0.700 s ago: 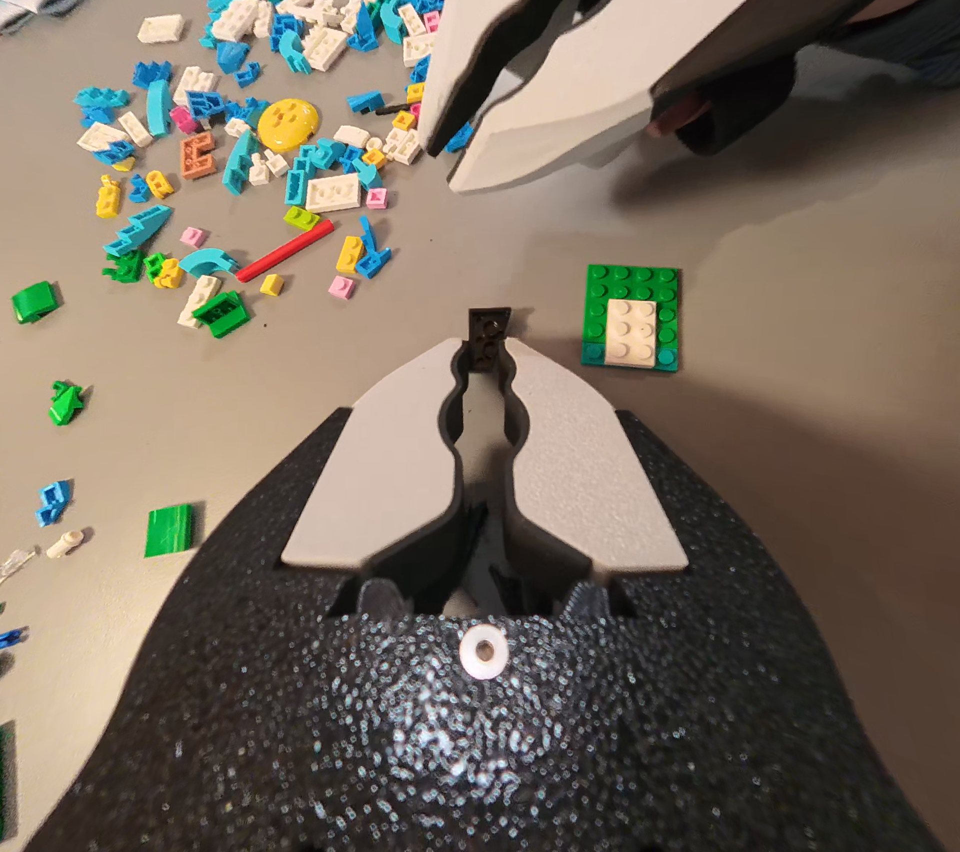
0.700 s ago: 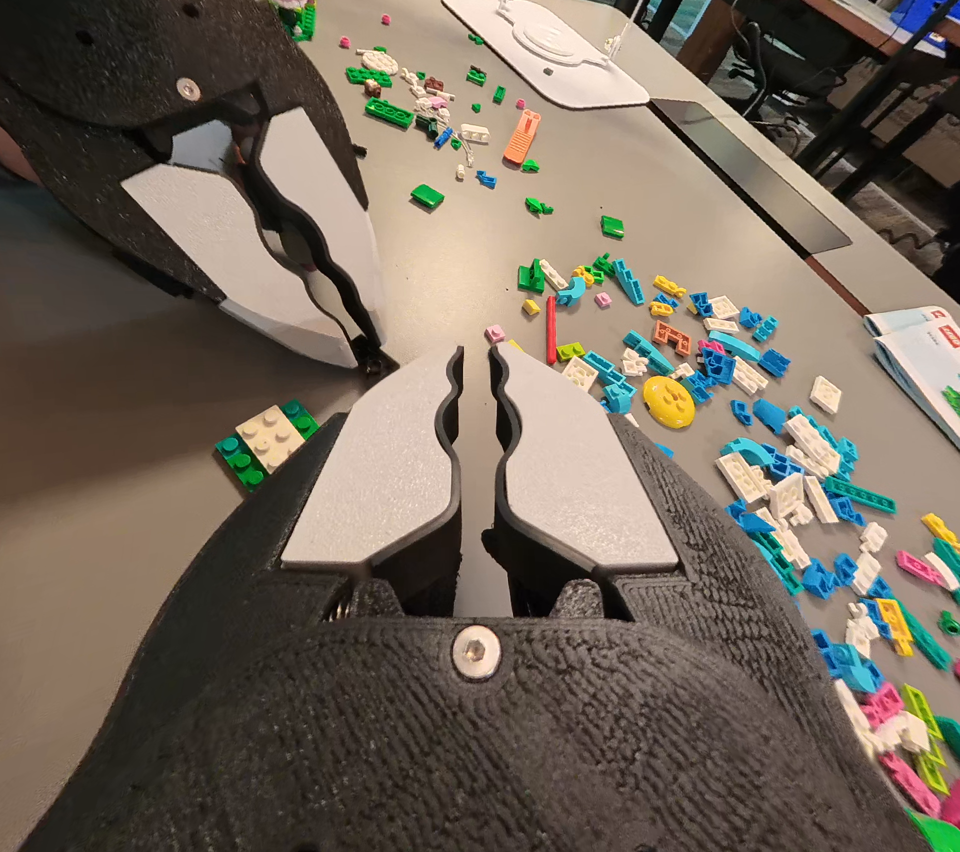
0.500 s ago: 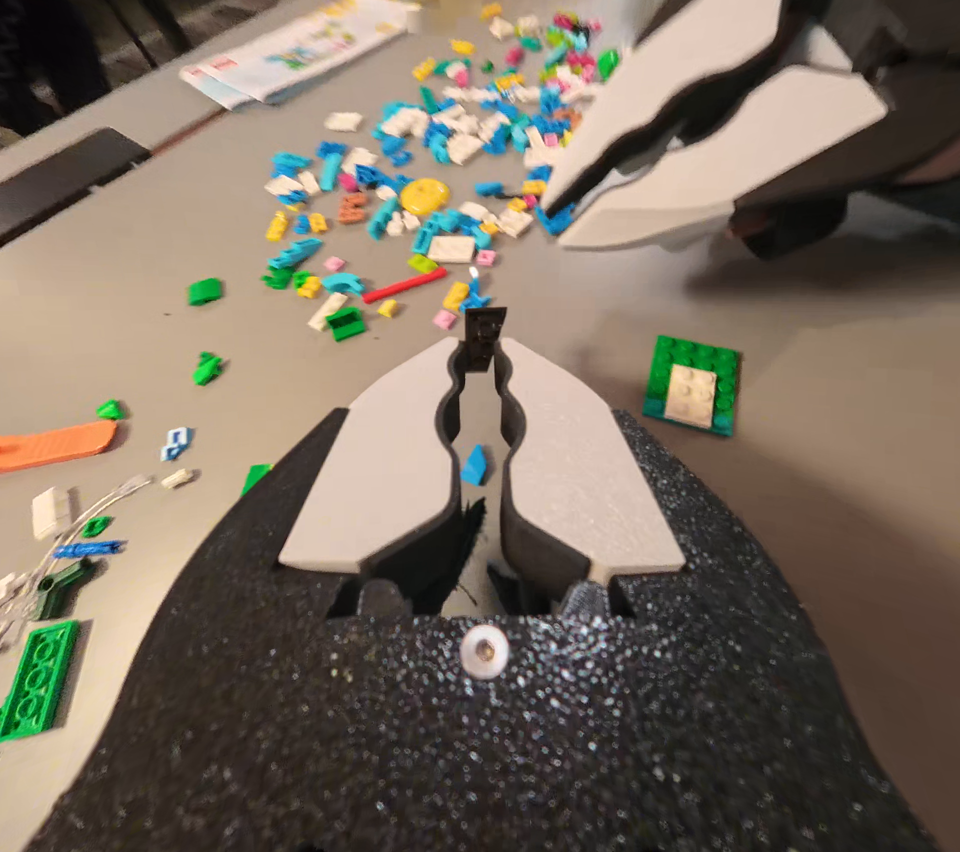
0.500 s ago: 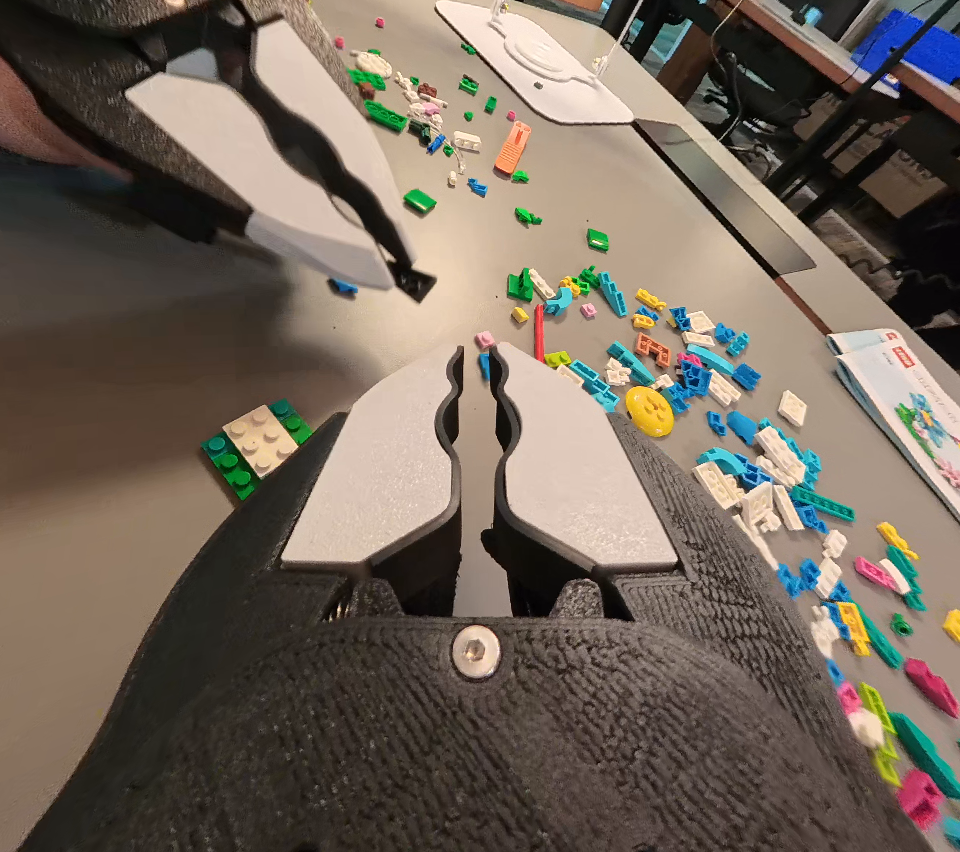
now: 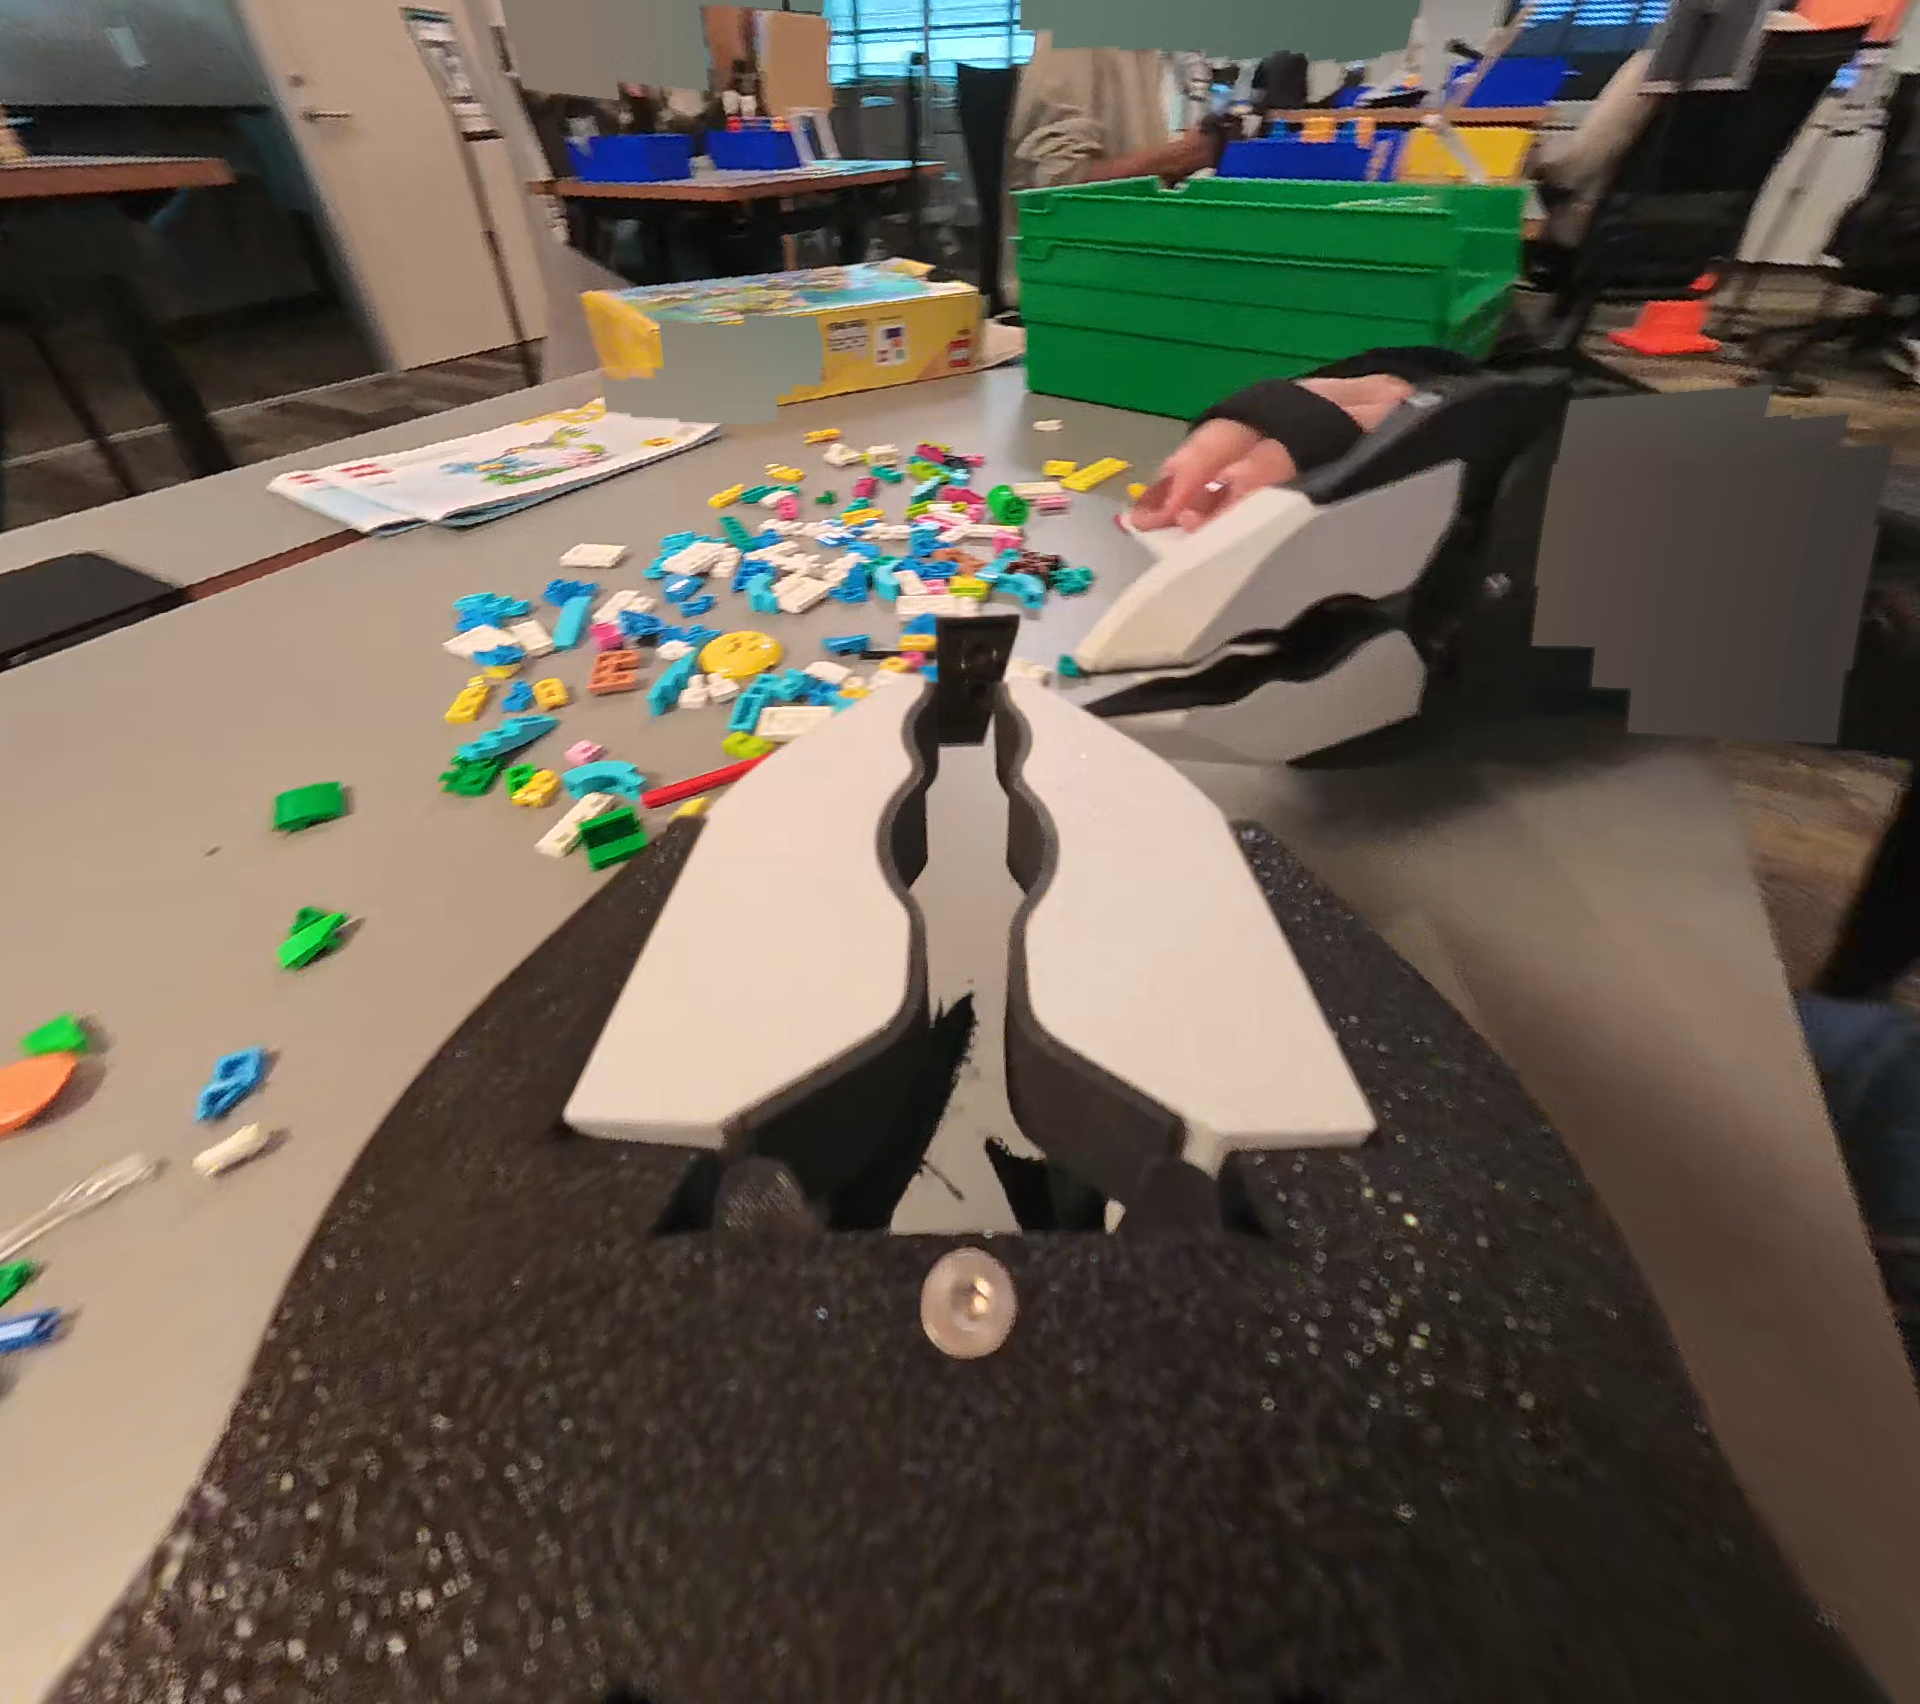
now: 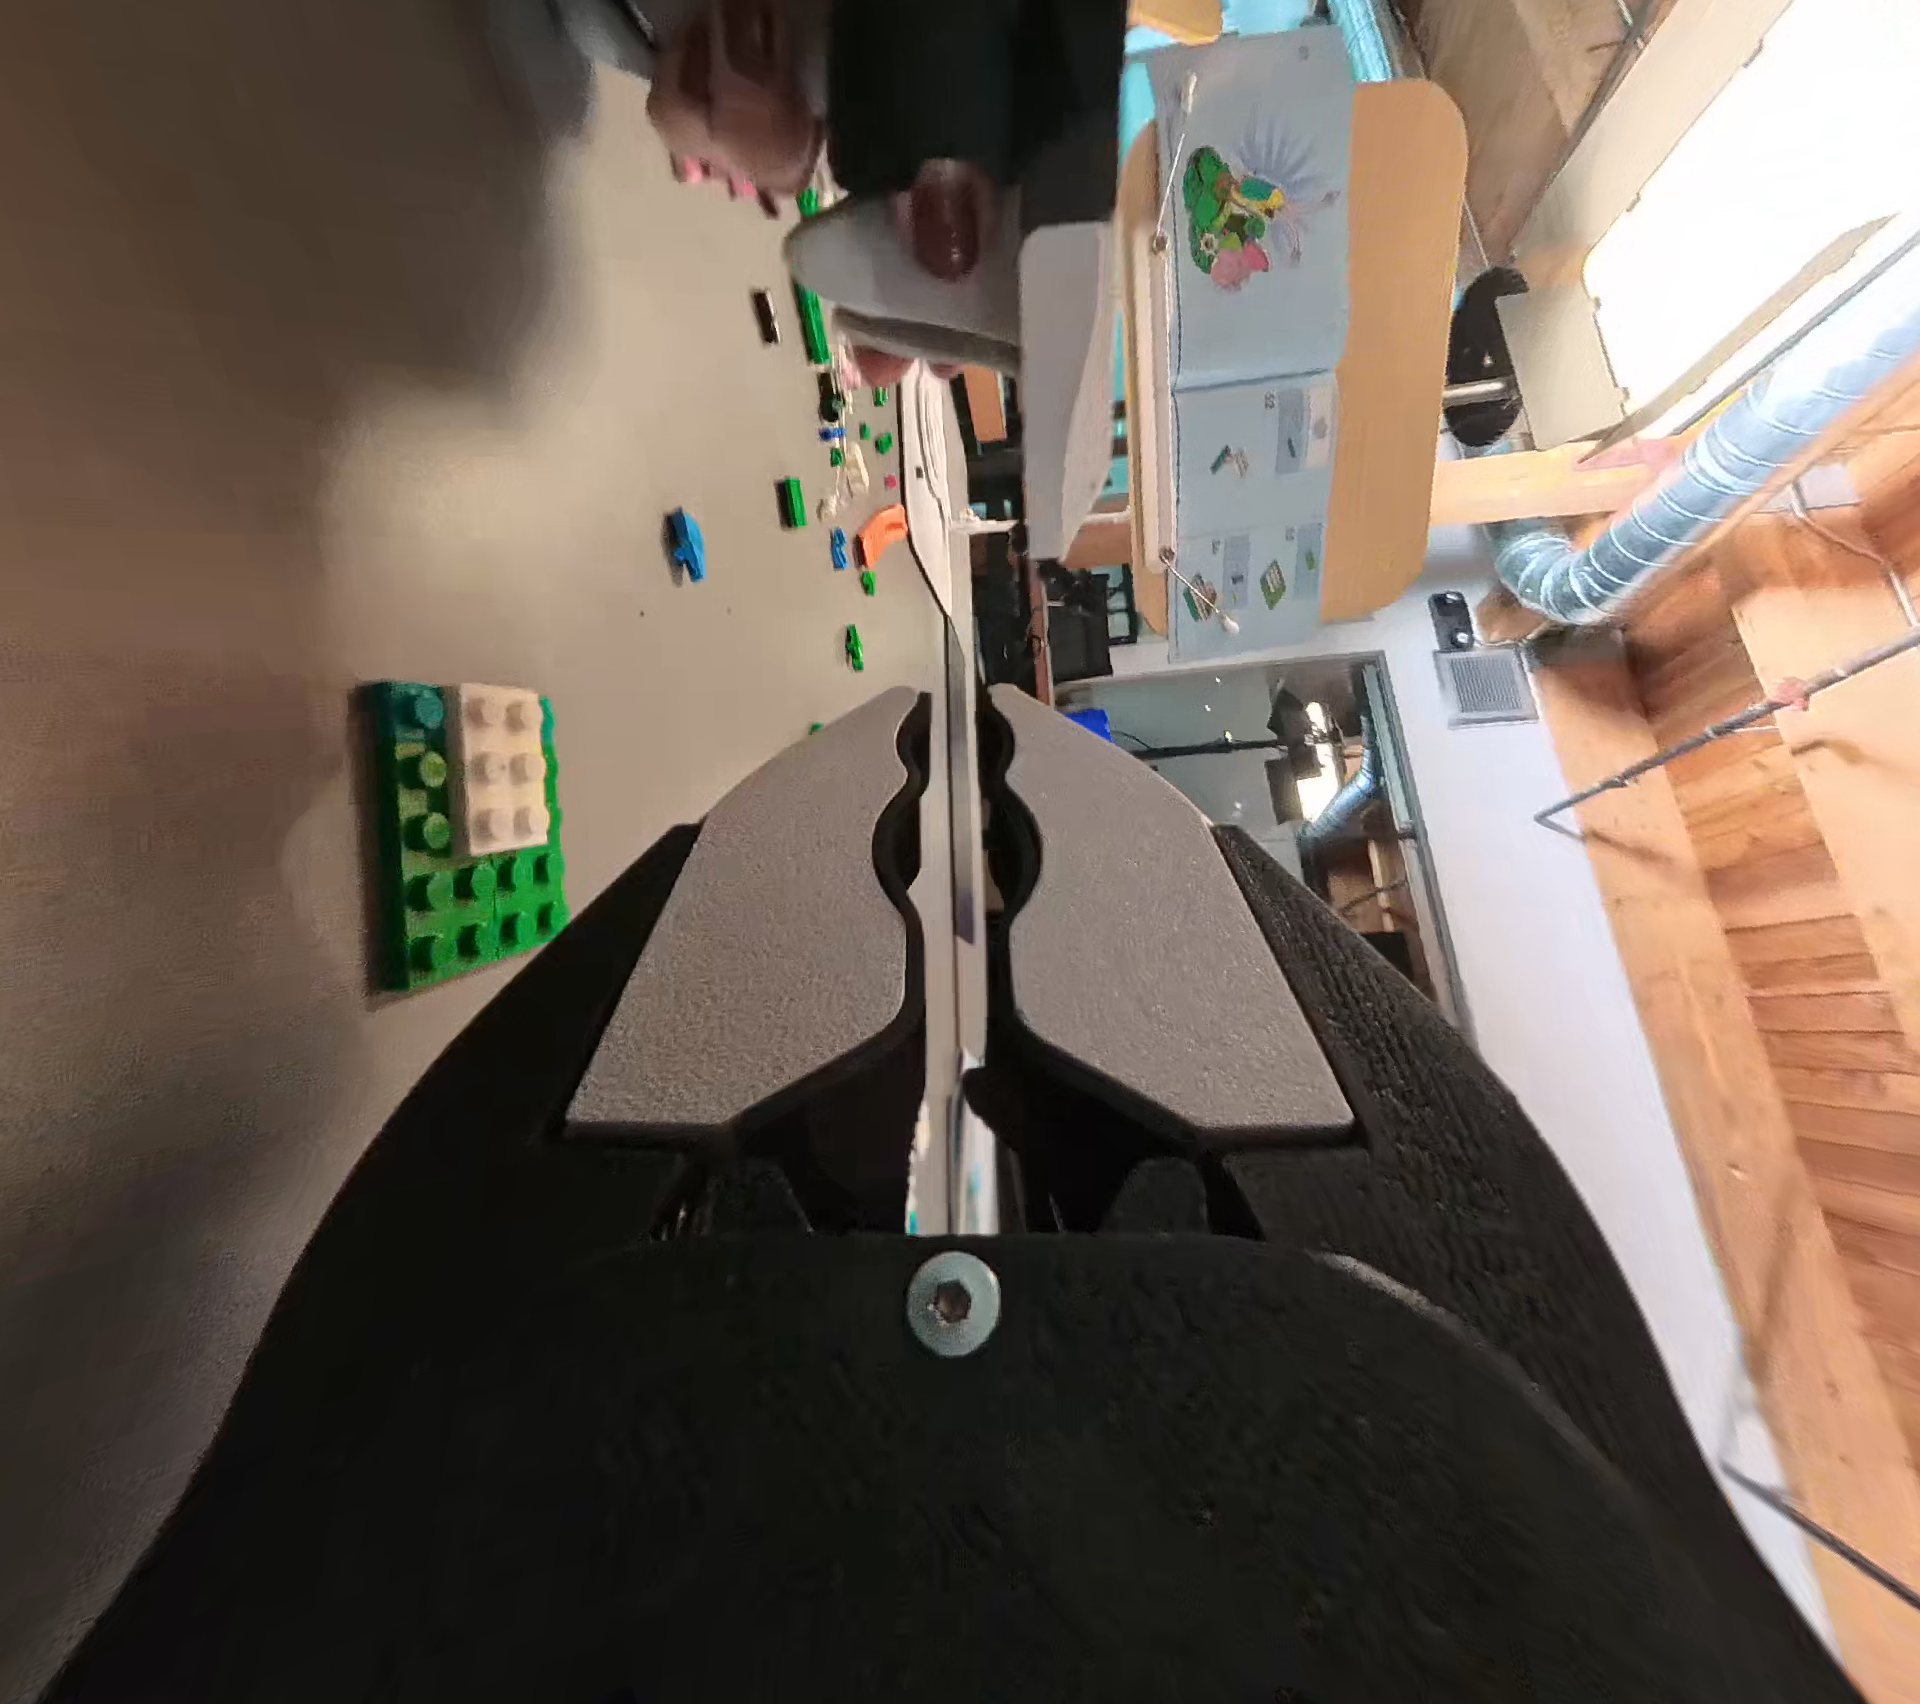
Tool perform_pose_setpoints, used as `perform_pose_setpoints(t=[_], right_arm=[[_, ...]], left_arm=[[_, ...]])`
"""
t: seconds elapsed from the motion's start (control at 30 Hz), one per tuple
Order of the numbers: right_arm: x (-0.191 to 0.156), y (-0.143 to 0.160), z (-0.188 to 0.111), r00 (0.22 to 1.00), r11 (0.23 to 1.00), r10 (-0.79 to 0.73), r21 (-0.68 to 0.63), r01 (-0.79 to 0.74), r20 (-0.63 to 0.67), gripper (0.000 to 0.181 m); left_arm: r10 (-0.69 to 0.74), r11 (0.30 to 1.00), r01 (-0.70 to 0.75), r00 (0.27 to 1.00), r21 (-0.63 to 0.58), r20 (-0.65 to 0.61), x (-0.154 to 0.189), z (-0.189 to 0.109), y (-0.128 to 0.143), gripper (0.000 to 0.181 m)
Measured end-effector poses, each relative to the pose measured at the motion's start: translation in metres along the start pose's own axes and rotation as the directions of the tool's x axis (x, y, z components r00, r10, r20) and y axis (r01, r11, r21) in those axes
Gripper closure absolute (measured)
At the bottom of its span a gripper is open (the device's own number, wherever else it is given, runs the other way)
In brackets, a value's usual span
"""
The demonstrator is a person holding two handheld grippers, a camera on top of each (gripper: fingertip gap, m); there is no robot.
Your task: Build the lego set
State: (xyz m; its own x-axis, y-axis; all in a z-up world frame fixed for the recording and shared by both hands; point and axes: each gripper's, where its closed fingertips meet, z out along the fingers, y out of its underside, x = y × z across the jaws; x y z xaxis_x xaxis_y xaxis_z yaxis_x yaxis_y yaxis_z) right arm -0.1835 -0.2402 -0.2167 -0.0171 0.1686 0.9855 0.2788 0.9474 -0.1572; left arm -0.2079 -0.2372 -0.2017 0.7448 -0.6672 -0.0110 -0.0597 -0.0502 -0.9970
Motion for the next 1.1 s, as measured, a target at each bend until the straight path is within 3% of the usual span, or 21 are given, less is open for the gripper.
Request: perform_pose_setpoints(t=[0.13, 0.27, 0.77, 1.1], right_arm=[[0.010, -0.007, -0.007, 0.990, 0.987, 0.138, 0.088, -0.137, 0.000, 0.172], [0.016, -0.019, -0.015, 0.994, 0.982, 0.103, 0.161, -0.098, -0.025, 0.171], [0.006, -0.028, -0.013, 1.000, 0.985, -0.012, 0.170, 0.014, -0.015, 0.171], [0.001, -0.028, -0.015, 0.999, 0.984, 0.017, 0.178, -0.023, 0.038, 0.176]], left_arm=[[0.047, 0.999, -0.050, 0.985, -0.013, -0.164, 0.025, 0.000, 0.003, 0.172], [0.051, 0.997, -0.064, 0.968, -0.042, -0.245, 0.035, 0.000, 0.007, 0.172], [0.010, 0.994, -0.046, 0.934, -0.094, -0.358, 0.049, -0.002, 0.013, 0.172], [0.027, 0.993, -0.066, 0.932, -0.097, -0.362, 0.052, -0.001, 0.015, 0.171]])
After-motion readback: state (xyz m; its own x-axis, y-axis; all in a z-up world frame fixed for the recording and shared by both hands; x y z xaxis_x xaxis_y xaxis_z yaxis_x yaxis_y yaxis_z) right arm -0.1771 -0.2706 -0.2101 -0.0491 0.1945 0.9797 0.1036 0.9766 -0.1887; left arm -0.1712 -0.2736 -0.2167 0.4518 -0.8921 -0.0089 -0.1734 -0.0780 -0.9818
